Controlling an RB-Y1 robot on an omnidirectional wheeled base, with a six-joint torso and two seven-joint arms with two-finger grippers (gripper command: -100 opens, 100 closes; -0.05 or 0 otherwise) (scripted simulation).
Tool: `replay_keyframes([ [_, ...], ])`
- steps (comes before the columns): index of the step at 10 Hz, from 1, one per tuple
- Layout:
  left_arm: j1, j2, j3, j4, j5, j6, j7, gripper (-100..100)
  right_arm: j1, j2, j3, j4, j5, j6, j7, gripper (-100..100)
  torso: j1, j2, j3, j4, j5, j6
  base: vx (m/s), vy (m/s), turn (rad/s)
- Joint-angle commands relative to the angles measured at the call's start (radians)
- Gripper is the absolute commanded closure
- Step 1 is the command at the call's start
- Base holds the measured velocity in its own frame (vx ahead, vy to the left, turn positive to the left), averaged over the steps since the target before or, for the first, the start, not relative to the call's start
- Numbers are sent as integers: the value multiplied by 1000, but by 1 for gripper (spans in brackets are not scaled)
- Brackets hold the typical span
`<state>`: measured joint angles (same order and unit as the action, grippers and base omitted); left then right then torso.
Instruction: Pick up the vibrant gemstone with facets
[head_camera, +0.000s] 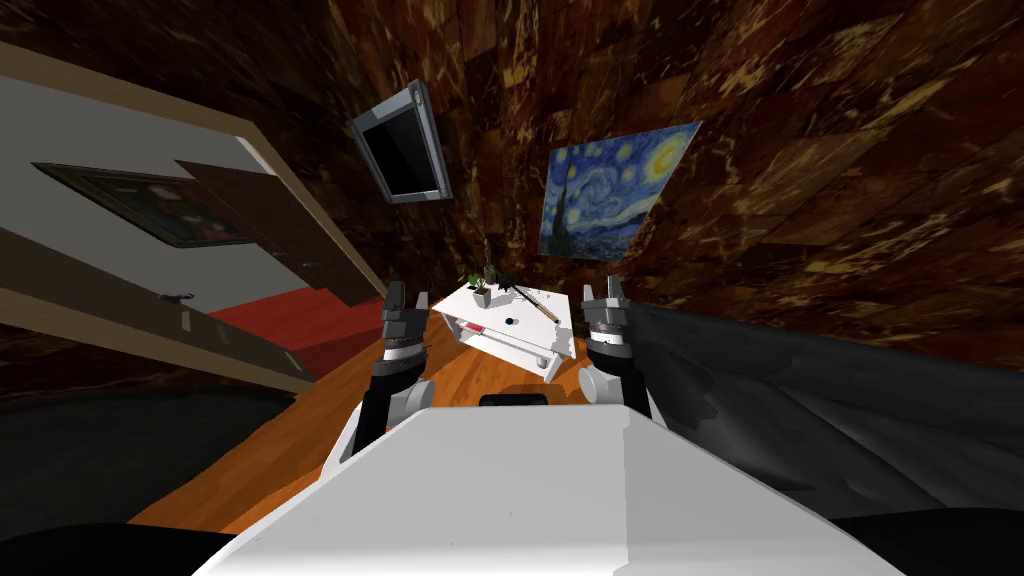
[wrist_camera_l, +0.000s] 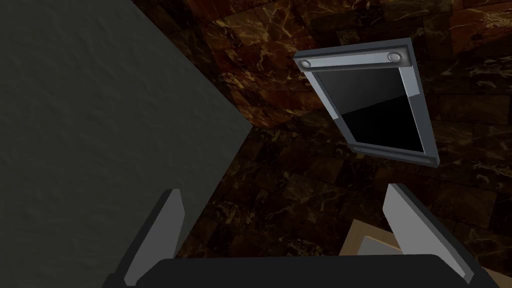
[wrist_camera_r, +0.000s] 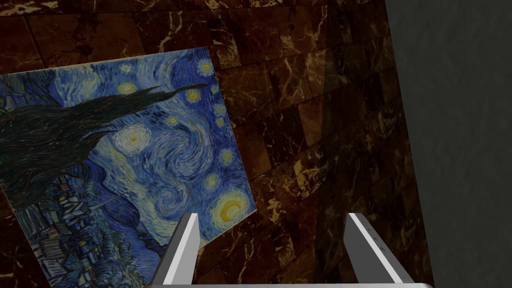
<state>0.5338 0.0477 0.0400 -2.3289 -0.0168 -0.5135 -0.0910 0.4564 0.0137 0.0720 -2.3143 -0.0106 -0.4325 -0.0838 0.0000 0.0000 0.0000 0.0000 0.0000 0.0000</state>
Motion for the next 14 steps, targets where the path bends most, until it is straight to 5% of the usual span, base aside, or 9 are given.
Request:
replay_keyframes([
  [1,-22,33,-7,45,2,25,2,-100,0,0,0,0,0,0,0,0,0,0,0,0,0,0,5,-32,-113],
  [14,-188,160,-59,359,14,211,17,-100,0,0,0,0,0,0,0,0,-4,-1,0,0,-1,0,11,-55,-83],
])
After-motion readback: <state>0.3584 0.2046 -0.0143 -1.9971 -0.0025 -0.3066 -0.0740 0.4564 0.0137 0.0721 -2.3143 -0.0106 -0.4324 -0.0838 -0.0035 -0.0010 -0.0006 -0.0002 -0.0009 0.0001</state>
